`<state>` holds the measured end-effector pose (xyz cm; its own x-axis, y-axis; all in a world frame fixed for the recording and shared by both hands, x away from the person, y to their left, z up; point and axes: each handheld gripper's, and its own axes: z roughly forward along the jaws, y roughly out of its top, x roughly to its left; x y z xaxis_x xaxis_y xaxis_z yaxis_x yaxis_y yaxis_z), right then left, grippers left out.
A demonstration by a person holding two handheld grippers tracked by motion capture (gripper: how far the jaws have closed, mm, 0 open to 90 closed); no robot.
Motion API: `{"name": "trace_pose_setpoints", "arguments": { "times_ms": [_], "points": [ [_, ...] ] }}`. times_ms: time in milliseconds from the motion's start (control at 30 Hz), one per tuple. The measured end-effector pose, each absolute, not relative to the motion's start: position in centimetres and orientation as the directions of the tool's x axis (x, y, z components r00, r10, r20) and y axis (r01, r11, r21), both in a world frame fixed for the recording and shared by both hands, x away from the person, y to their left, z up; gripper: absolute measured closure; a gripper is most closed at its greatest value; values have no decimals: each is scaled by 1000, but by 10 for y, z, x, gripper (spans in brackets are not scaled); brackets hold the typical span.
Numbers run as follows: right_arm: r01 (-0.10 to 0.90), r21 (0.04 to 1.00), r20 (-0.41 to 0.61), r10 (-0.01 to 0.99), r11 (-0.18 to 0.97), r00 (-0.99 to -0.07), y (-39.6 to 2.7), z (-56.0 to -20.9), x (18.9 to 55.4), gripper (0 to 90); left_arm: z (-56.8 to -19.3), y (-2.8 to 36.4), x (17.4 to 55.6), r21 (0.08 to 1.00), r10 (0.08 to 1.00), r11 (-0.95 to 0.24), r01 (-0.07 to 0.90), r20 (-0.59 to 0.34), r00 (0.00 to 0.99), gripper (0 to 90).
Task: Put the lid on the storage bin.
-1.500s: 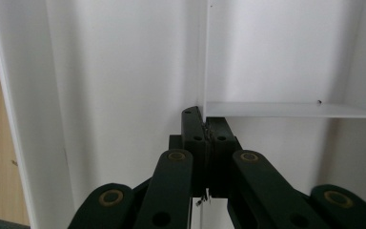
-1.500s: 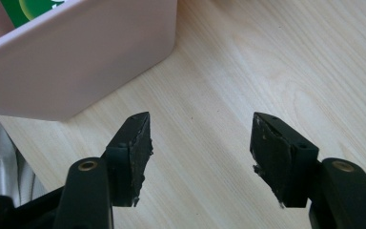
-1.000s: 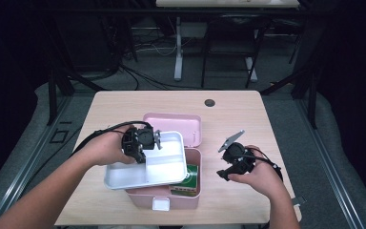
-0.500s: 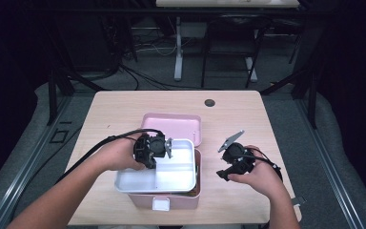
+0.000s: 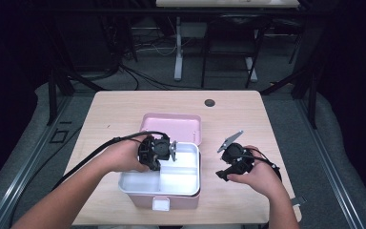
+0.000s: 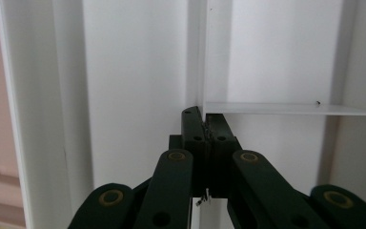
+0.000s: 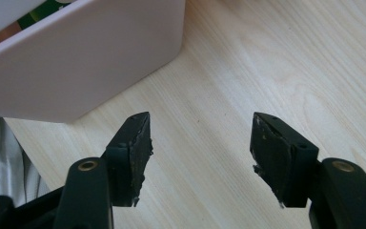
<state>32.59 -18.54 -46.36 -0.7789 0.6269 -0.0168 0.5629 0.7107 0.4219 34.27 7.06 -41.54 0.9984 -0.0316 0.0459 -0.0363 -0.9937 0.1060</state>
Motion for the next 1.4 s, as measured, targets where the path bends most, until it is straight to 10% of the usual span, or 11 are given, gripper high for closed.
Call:
{"name": "trace_pose_setpoints", "arguments": {
  "times_ms": [1400],
  "points": [
    [564, 450, -25, 641, 692, -767, -188, -463, 326, 390, -431, 60, 346, 96, -44, -994, -46, 23, 999, 891]
  ]
}}
